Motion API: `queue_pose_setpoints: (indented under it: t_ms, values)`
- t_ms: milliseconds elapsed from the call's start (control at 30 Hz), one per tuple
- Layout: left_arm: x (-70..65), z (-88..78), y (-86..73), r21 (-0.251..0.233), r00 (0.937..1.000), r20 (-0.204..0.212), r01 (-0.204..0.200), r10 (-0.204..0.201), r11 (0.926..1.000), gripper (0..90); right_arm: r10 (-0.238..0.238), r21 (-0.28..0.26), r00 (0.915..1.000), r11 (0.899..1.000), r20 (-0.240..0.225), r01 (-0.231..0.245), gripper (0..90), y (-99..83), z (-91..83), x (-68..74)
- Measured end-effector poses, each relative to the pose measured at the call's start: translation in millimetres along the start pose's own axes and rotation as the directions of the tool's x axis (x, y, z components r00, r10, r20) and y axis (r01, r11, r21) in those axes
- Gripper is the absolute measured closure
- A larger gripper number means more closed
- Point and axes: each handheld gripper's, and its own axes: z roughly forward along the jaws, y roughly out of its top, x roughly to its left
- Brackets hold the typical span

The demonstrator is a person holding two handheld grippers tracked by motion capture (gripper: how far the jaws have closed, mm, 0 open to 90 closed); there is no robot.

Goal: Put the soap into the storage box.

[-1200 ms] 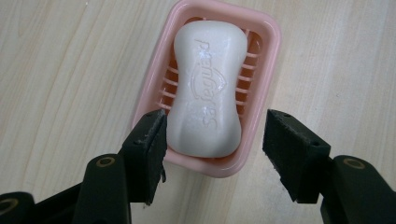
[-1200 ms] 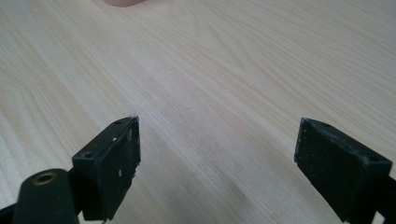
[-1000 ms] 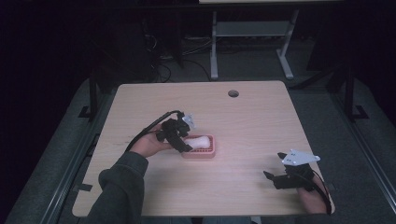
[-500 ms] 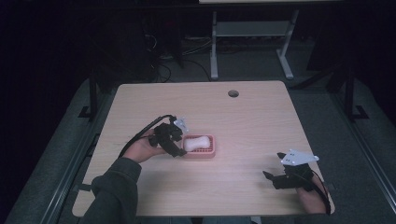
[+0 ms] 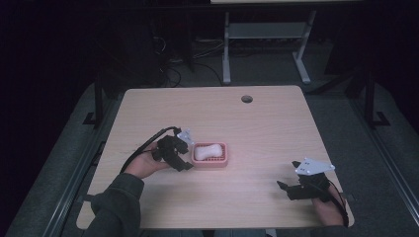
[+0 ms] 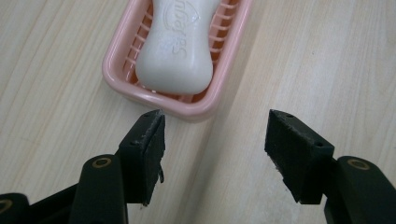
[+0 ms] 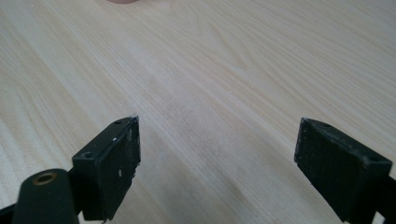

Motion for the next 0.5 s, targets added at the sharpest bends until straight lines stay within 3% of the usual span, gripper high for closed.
queue_pose_setpoints:
  t_ms: [500]
  values:
    - [-10.2,-6.3,-20.8,-0.015,1.0000,-0.003,0.009,-0.009,0.9998,35.5,-0.001,0.002,0.9999,1.000,0.012,0.001,13.7,0.0,-0.4,0.5]
